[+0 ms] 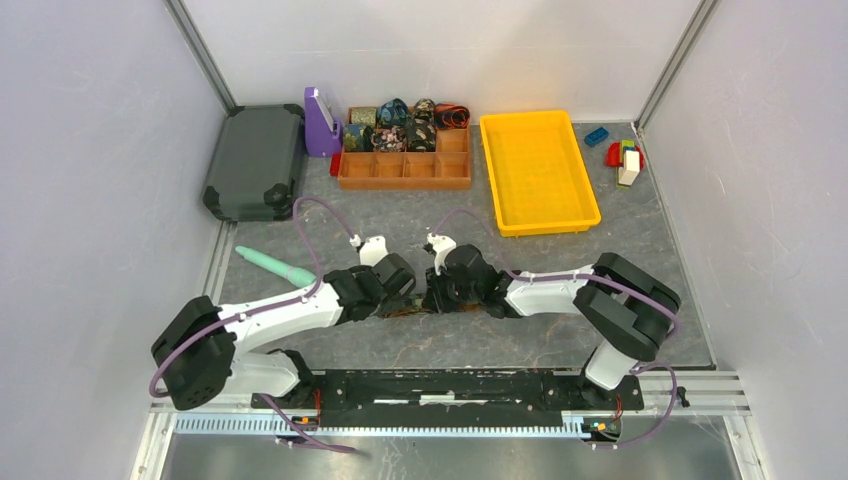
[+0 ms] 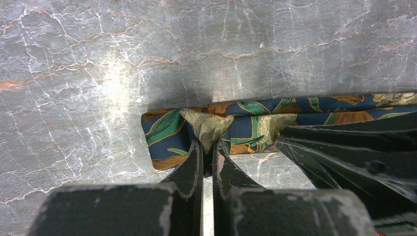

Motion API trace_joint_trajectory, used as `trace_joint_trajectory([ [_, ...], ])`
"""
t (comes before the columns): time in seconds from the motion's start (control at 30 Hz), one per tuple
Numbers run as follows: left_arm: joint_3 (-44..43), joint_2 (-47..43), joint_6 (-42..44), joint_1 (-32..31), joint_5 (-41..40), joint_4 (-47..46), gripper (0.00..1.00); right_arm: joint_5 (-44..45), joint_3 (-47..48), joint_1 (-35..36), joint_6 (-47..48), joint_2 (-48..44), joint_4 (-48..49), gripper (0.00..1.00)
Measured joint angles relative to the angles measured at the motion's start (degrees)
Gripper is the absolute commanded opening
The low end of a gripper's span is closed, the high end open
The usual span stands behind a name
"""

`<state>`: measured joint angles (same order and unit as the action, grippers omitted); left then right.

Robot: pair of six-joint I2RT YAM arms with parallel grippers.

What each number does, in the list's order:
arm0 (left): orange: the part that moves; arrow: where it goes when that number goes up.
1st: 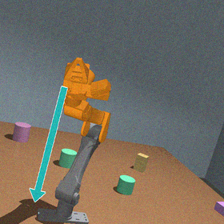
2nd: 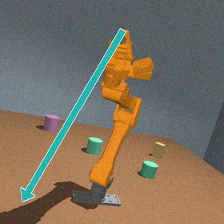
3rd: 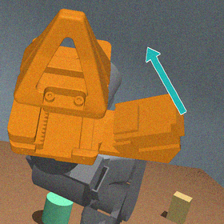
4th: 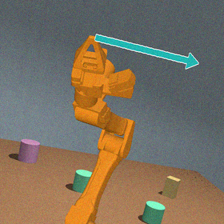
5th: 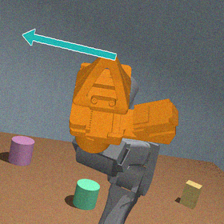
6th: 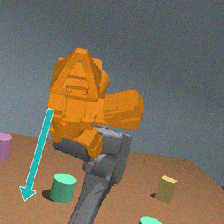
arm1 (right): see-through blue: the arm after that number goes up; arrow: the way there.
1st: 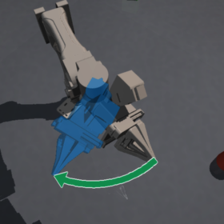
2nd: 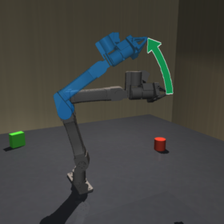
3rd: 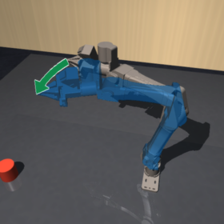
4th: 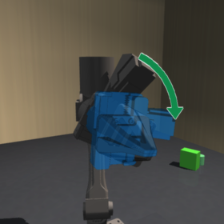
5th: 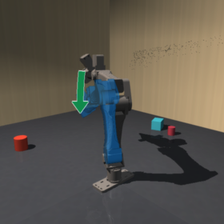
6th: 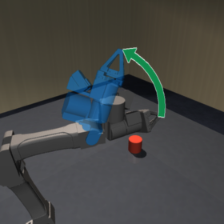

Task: Roll the ties
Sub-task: Roll the tie at the center of the board.

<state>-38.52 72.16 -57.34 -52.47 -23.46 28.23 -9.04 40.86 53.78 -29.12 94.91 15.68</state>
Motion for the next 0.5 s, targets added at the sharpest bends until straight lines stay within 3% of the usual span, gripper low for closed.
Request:
trace_joint_trajectory([
  [0.37,-2.8,4.6,1.5,-2.1,0.5,0.0,0.04,-0.3,-2.0,-0.1,-0.1,1.5,4.2,0.19],
  [0.5,-3.4,5.5,2.1,-3.0,1.1,0.0,0.2,-0.3,-2.1,-0.1,-0.1,1.5,4.4,0.19],
])
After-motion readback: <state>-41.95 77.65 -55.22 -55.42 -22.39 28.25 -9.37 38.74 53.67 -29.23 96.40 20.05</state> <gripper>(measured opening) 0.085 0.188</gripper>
